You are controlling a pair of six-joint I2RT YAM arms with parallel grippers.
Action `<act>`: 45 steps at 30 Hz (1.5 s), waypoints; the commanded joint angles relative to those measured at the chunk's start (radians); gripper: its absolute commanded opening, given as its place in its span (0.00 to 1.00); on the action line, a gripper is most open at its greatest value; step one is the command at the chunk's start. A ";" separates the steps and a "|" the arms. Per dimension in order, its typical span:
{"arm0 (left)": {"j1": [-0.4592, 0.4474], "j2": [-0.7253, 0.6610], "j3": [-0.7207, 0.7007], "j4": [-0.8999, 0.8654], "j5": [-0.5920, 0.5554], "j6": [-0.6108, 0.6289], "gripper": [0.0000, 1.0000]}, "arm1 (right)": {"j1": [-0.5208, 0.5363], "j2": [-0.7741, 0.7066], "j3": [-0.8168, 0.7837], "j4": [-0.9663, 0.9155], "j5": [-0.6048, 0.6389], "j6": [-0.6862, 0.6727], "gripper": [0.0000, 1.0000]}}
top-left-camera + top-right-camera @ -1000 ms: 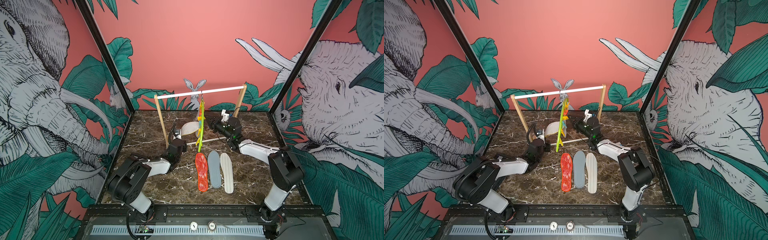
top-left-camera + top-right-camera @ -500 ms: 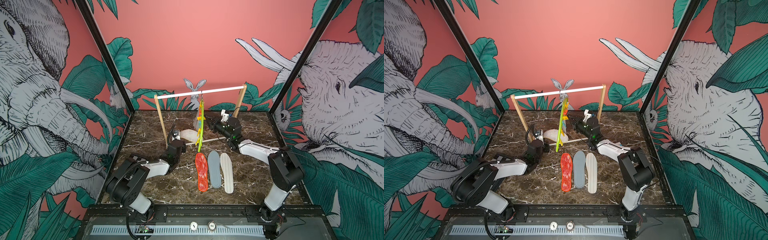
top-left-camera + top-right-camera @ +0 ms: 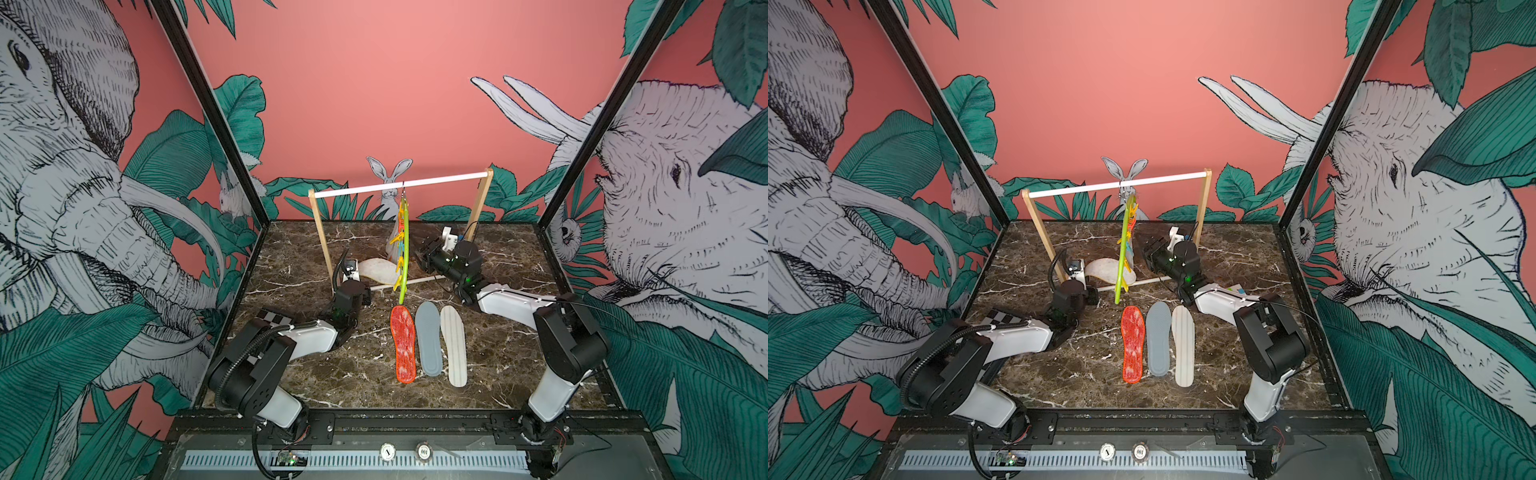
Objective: Take the shoe insoles off the hanger
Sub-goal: Open the clamp at the hanger, then place the insole at the center of the board.
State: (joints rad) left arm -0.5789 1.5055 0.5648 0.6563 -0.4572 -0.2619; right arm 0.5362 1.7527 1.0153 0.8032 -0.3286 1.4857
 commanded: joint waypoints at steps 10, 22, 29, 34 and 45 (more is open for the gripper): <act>0.007 -0.065 -0.032 -0.001 -0.014 0.010 0.00 | -0.014 -0.124 -0.120 0.018 0.015 -0.066 0.72; 0.007 -0.169 -0.111 -0.057 0.013 0.013 0.00 | -0.031 -0.251 -0.250 -0.099 0.003 -0.183 0.74; 0.007 -0.241 -0.148 -0.111 0.064 0.029 0.00 | -0.041 -0.316 -0.282 -0.241 -0.015 -0.284 0.75; 0.005 -0.302 -0.189 -0.123 0.114 0.054 0.00 | -0.045 -0.326 -0.299 -0.283 -0.052 -0.333 0.76; -0.003 -0.419 -0.239 -0.158 0.290 0.117 0.00 | -0.050 -0.265 -0.305 -0.232 -0.261 -0.423 0.78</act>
State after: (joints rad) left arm -0.5800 1.1164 0.3470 0.5022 -0.2455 -0.1738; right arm 0.4900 1.4673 0.7208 0.5133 -0.5018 1.1076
